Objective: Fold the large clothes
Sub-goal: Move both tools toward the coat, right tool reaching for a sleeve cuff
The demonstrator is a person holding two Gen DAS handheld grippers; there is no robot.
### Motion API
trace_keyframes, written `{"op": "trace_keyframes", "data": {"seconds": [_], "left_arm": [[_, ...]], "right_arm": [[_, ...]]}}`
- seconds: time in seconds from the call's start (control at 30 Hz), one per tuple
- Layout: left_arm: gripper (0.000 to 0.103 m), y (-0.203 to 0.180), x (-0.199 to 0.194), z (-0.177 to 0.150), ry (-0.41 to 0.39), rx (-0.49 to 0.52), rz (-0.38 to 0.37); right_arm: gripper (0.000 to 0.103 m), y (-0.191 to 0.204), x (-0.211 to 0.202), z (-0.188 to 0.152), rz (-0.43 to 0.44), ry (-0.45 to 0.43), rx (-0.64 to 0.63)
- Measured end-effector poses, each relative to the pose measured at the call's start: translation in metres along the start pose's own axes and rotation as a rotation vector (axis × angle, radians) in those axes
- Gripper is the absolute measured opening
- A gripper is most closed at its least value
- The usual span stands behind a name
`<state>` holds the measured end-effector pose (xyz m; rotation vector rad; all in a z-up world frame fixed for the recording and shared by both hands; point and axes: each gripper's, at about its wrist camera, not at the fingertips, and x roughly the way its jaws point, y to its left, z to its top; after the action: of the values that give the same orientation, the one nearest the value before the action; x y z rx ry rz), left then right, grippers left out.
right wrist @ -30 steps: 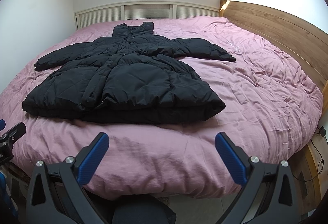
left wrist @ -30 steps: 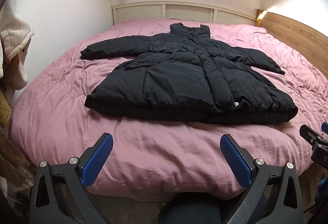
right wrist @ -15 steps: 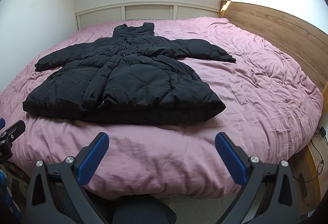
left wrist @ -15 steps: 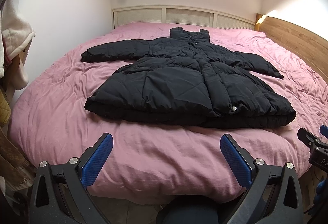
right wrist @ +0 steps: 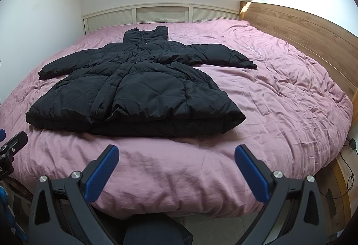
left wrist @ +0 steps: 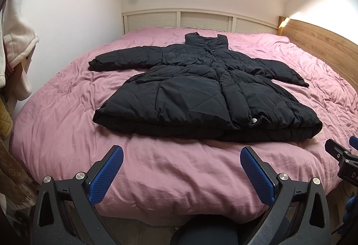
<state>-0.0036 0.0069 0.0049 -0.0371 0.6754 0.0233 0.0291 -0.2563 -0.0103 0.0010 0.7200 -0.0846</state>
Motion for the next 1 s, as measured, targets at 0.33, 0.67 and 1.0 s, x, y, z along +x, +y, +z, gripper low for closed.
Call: {"op": "trace_keyframes", "data": {"seconds": [0.33,0.67,1.0], "left_arm": [[0.102,0.010,0.002,0.018,0.009,0.029,0.002],[0.102,0.042,0.022,0.072,-0.047,-0.015,0.105],[0.102,0.060,0.116,0.144,-0.002,-0.105,0.123]], "right_arm": [[0.103,-0.009,-0.003,0.019,0.016,-0.036,0.016],[0.103,-0.041,0.024,0.072,0.035,-0.078,0.031],[0.103,-0.081,0.125,0.152,0.090,-0.036,0.115]]}}
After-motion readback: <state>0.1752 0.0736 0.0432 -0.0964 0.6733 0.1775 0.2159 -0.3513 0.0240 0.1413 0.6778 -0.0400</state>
